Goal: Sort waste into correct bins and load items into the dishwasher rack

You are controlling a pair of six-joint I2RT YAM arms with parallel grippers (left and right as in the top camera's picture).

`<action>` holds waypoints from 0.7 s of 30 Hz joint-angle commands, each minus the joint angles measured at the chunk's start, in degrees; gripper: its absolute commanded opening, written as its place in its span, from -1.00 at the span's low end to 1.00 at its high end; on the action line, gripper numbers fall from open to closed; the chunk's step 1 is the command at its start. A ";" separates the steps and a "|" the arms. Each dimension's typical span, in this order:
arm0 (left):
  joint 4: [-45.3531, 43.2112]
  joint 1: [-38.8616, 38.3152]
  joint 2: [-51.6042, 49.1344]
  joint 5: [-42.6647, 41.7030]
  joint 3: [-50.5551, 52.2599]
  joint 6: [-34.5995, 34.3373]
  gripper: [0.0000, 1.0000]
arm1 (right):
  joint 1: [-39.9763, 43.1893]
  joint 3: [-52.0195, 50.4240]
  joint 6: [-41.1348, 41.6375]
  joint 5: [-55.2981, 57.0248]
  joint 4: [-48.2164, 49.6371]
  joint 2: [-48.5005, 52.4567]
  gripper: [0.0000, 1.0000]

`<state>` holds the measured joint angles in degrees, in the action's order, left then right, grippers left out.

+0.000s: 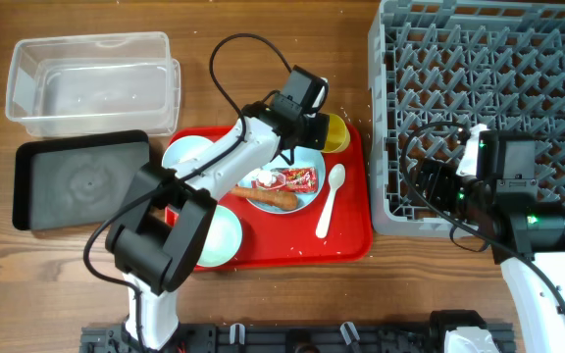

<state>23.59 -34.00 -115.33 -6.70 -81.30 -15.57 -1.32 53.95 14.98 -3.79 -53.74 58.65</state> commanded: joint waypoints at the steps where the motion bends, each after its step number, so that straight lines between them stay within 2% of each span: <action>1: 3.30 2.38 7.06 -2.32 -0.81 0.09 -0.92 | -0.11 1.20 0.74 2.84 0.35 0.39 1.00; 3: 6.71 4.85 10.19 -9.92 -0.81 0.09 -0.92 | -0.11 1.20 0.66 4.15 1.44 0.39 0.99; 7: 10.99 11.39 12.68 -33.42 -0.81 0.07 -0.92 | 0.85 1.20 0.59 2.21 7.17 0.42 0.99; 9: 12.57 15.32 12.41 -46.82 -0.79 0.07 -0.92 | 2.27 1.20 -2.29 -6.38 10.93 1.01 1.00; 12: 12.90 19.45 12.09 -59.12 -0.79 0.07 -0.92 | 3.34 1.20 -10.29 -24.37 15.93 3.30 1.00; 14: 12.87 20.96 12.04 -64.39 -0.79 0.09 -0.92 | 3.32 1.20 -14.84 -37.05 18.58 5.53 0.99; 18: 12.59 21.07 12.04 -69.02 -0.79 0.04 -0.92 | 3.26 1.20 -19.71 -55.87 23.12 11.02 0.99; 21: 12.13 20.02 12.04 -69.13 -0.79 -0.11 -0.92 | 3.10 1.20 -19.69 -62.97 26.53 13.86 0.99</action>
<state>36.34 -12.84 -103.22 -69.49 -81.60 -15.59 1.93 54.06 -0.80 -49.15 -29.63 69.47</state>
